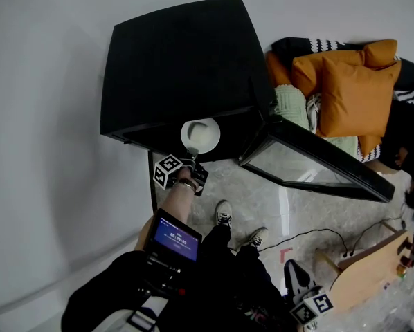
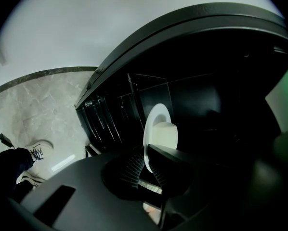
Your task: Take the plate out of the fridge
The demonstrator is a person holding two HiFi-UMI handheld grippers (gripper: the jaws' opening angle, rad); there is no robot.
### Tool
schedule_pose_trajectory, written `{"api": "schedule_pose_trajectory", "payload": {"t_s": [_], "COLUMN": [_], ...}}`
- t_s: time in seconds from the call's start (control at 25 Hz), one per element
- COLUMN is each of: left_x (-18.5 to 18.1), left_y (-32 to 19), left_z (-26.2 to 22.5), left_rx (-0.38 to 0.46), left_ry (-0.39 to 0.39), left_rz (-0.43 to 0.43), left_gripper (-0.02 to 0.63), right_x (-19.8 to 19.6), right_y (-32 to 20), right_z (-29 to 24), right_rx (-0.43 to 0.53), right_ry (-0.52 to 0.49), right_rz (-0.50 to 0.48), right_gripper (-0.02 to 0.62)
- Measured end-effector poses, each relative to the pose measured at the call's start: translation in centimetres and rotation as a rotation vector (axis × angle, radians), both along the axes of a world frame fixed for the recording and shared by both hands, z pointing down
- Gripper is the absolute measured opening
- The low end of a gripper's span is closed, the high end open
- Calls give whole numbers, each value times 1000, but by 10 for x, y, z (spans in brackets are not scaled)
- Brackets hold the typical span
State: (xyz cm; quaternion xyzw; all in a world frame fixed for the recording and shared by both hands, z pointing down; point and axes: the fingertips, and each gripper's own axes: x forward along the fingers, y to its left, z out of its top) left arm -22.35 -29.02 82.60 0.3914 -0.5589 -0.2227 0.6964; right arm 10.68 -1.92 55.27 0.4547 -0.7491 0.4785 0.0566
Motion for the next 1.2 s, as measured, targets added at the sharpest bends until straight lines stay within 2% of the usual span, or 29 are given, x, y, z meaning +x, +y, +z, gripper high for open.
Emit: {"api": "schedule_pose_trajectory", "payload": {"t_s": [0.28, 0.4, 0.76, 1.2], "left_x": [-4, -6, -2, 0], "left_y": [-6, -7, -17, -18], "left_z": [1, 5, 11, 9], "left_rx": [50, 55, 68, 150], "left_ry": [1, -7, 24, 84], "left_rz": [-4, 6, 23, -32], "left_gripper": [35, 37, 38, 29], "right_x": [-3, 3, -4, -6], "right_y": [-2, 0, -5, -5], "right_z": [2, 8, 6, 6], "right_rx": [-9, 17, 4, -33], "right_ry": [-3, 21, 11, 17], "right_rz": [-2, -21, -6, -4], "right_gripper": [3, 3, 3, 3]}}
